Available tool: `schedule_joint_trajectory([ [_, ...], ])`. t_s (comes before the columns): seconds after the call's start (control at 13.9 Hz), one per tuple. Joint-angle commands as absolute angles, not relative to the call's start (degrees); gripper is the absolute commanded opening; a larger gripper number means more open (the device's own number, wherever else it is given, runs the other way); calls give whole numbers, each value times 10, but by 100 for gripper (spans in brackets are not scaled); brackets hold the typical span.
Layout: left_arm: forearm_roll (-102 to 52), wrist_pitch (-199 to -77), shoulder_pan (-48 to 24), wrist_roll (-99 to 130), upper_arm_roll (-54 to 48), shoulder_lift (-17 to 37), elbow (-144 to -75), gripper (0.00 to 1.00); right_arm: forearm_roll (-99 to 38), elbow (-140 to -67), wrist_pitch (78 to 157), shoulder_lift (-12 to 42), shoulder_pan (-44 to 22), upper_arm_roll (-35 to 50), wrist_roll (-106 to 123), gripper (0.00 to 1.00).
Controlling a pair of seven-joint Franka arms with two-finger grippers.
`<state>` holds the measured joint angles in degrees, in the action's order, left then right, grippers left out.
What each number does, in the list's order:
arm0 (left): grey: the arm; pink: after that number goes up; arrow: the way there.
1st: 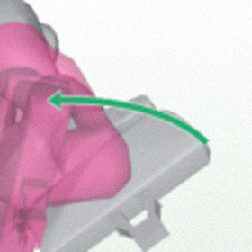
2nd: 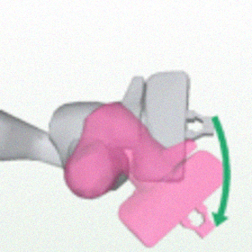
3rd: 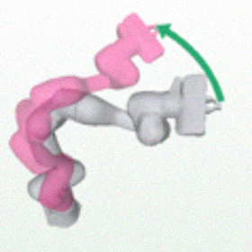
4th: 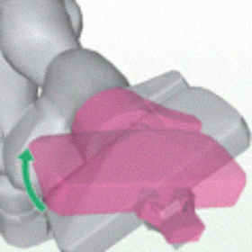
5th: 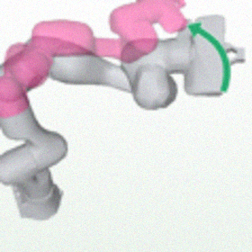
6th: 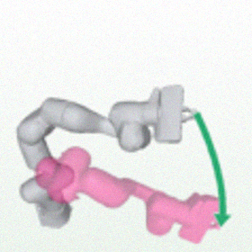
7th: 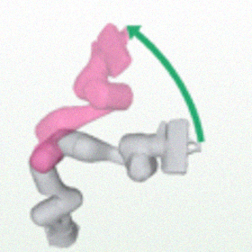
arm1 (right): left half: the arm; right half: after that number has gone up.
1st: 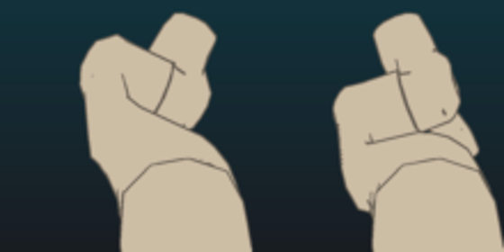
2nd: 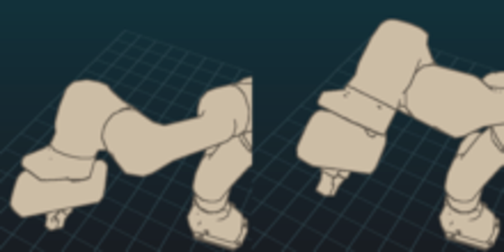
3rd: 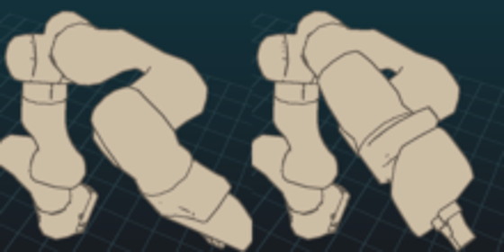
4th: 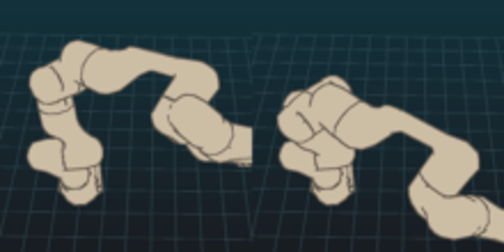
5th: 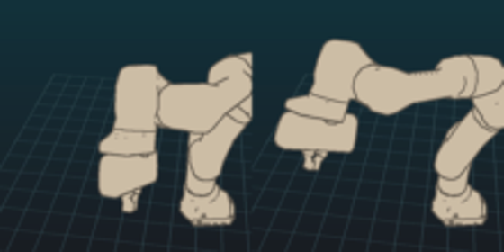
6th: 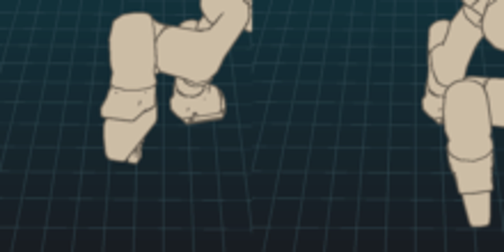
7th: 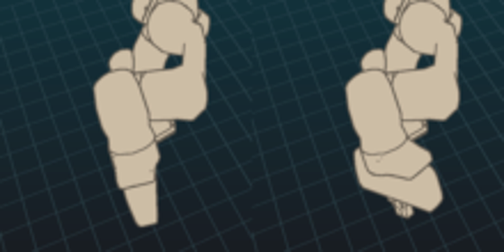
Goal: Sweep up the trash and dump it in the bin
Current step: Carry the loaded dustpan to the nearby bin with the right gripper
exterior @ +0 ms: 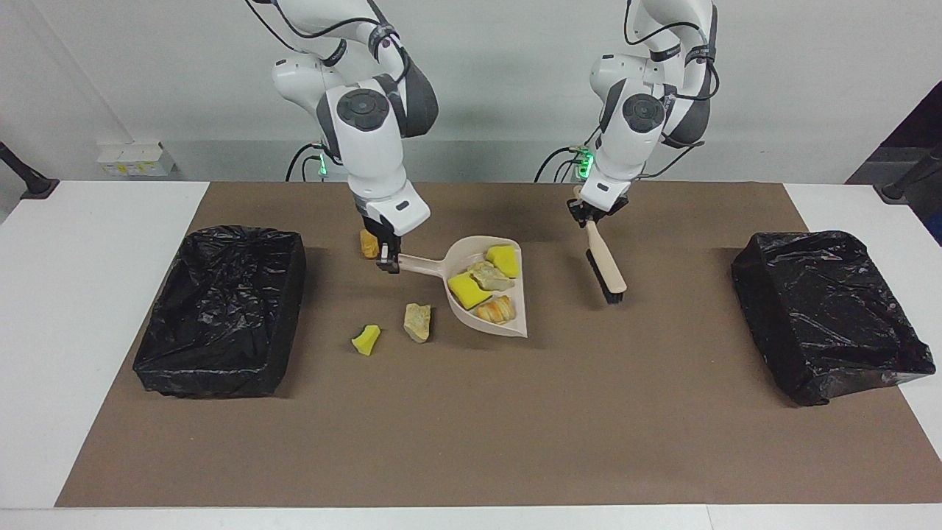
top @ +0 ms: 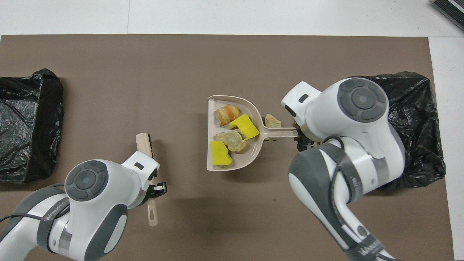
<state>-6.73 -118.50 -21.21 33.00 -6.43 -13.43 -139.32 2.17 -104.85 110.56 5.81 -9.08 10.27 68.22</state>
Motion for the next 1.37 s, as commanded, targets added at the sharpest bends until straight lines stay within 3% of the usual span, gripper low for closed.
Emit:
schedule_joint_trajectory([
  [0.0,-55,-1189,-277,404,-75,-154,-1404,0,-5,-1011,1049,44,-23,107,772,0],
  [0.36,-61,-1251,-390,486,-75,-156,-1446,0,-7,-958,1003,40,72,105,833,0],
  [0.65,-112,-1304,-420,486,-75,-156,-1484,0,5,-950,1005,42,155,105,902,0],
  [0.86,-147,-1306,-414,475,-74,-149,-1480,0,62,-956,1012,40,178,99,927,0],
  [1.01,-149,-1296,-386,409,-72,-139,-1470,41,136,-959,1032,40,181,100,923,0],
  [1.08,-150,-1289,-367,378,-72,-134,-1466,66,154,-961,1046,40,187,99,923,0],
  [1.29,-149,-1253,-324,361,-69,-117,-1418,86,160,-968,1073,37,248,101,953,0],
])
